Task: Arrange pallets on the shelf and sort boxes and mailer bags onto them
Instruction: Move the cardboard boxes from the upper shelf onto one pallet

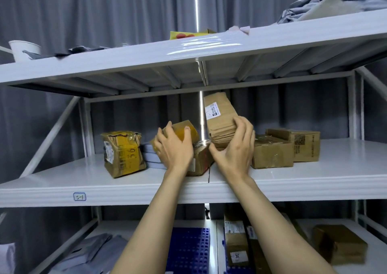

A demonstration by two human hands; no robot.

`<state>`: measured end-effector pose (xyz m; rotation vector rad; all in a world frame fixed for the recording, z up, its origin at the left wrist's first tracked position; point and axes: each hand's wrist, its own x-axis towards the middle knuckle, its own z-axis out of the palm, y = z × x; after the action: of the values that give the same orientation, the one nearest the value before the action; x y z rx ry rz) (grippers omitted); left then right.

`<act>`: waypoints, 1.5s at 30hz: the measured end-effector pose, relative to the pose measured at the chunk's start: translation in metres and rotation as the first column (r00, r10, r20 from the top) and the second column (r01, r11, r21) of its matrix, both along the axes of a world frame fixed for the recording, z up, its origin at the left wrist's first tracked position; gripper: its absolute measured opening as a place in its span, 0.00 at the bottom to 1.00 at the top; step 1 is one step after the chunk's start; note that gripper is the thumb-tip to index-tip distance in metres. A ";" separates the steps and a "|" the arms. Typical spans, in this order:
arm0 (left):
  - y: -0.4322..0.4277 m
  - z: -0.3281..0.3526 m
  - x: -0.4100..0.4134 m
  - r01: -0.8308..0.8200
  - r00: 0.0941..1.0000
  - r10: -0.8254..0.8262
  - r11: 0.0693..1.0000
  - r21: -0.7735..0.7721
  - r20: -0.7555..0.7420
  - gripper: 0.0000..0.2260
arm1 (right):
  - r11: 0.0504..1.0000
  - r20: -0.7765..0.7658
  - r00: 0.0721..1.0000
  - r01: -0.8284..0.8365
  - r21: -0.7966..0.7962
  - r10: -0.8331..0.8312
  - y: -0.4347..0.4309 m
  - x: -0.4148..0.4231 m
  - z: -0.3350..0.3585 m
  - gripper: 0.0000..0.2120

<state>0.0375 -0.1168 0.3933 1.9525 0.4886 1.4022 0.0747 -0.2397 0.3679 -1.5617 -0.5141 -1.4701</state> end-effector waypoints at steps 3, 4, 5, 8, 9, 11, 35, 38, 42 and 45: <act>-0.018 0.003 -0.017 0.093 0.987 -0.094 0.996 0.015 0.132 0.23 | 0.997 0.142 0.990 -0.018 -0.070 0.028 -0.001 -0.020 -0.007 0.37; -0.026 0.005 -0.024 0.203 0.964 -0.201 0.979 0.004 0.177 0.22 | 0.995 0.191 0.981 -0.022 -0.099 0.041 0.000 -0.027 -0.011 0.37; -0.034 0.007 -0.029 0.343 0.919 -0.331 0.939 -0.019 0.214 0.22 | 0.992 0.236 0.970 -0.029 -0.127 0.058 0.002 -0.032 -0.015 0.37; -0.047 0.012 -0.046 0.624 0.770 -0.572 0.766 -0.152 0.282 0.26 | 0.981 0.317 0.945 -0.016 -0.192 0.077 0.006 -0.048 -0.024 0.37; -0.047 0.012 -0.049 0.653 0.751 -0.592 0.730 -0.199 0.293 0.28 | 0.977 0.323 0.944 0.006 -0.211 0.064 0.006 -0.052 -0.028 0.38; -0.046 0.010 -0.057 0.676 0.735 -0.609 0.694 -0.248 0.297 0.30 | 0.966 0.331 0.943 0.055 -0.252 0.032 0.004 -0.061 -0.035 0.38; -0.066 -0.102 -0.114 0.847 0.448 -0.847 0.299 -0.440 0.287 0.34 | 0.491 0.132 0.782 -0.502 0.712 0.609 -0.045 -0.163 -0.140 0.26; -0.065 -0.125 -0.116 0.849 0.452 -0.851 0.319 -0.421 0.268 0.32 | 0.480 0.078 0.727 -0.526 0.702 0.682 -0.057 -0.165 -0.165 0.24; -0.063 -0.158 -0.121 0.853 0.449 -0.865 0.340 -0.395 0.226 0.26 | 0.479 -0.075 0.619 -0.519 0.707 0.782 -0.076 -0.166 -0.200 0.30; -0.063 -0.180 -0.124 0.857 0.426 -0.879 0.317 -0.407 0.213 0.33 | 0.499 -0.173 0.564 -0.498 0.709 0.808 -0.087 -0.168 -0.220 0.26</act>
<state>-0.0862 -0.1796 0.2130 1.4109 -0.2512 0.4266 -0.0938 -0.3269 0.1479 -0.9497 -0.2618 -0.4642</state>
